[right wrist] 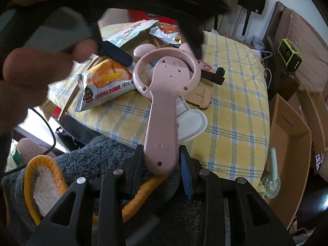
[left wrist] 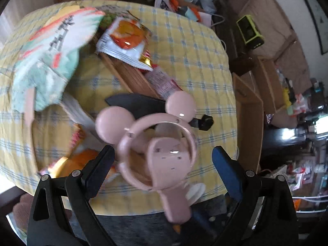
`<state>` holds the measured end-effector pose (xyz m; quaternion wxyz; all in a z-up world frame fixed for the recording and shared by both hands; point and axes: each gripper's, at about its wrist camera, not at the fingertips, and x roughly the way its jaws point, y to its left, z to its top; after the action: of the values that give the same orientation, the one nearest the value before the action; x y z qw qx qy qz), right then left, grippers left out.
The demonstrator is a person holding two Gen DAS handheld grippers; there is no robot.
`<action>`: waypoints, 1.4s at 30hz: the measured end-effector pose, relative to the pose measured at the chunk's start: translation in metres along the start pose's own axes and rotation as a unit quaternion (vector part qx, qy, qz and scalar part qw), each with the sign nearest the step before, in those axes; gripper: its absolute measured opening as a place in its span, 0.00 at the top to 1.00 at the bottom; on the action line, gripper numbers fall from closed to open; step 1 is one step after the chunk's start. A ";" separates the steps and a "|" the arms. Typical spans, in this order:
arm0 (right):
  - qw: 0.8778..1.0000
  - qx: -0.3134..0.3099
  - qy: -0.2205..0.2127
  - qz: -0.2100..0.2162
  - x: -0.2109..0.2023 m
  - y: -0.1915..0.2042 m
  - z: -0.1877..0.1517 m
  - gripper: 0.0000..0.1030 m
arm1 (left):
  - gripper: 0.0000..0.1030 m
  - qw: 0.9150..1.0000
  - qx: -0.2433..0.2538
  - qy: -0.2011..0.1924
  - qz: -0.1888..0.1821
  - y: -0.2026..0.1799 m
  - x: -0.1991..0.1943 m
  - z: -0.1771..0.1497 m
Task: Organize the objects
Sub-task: 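Close the right gripper on the pink mouse-ear fan's handle, then lift the pink mouse-ear fan off the table with the right gripper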
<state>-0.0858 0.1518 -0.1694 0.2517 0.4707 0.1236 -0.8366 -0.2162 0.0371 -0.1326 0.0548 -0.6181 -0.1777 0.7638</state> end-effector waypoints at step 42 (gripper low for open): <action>0.999 0.030 -0.031 0.003 -0.021 -0.018 -0.007 0.67 | 0.19 0.988 0.149 -0.031 -0.019 -0.054 -0.023 -0.011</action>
<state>-0.0810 0.1771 -0.1556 0.2440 0.4527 0.0893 -0.8530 -0.2073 0.0830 -0.0950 0.1548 -0.5757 -0.0754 0.7994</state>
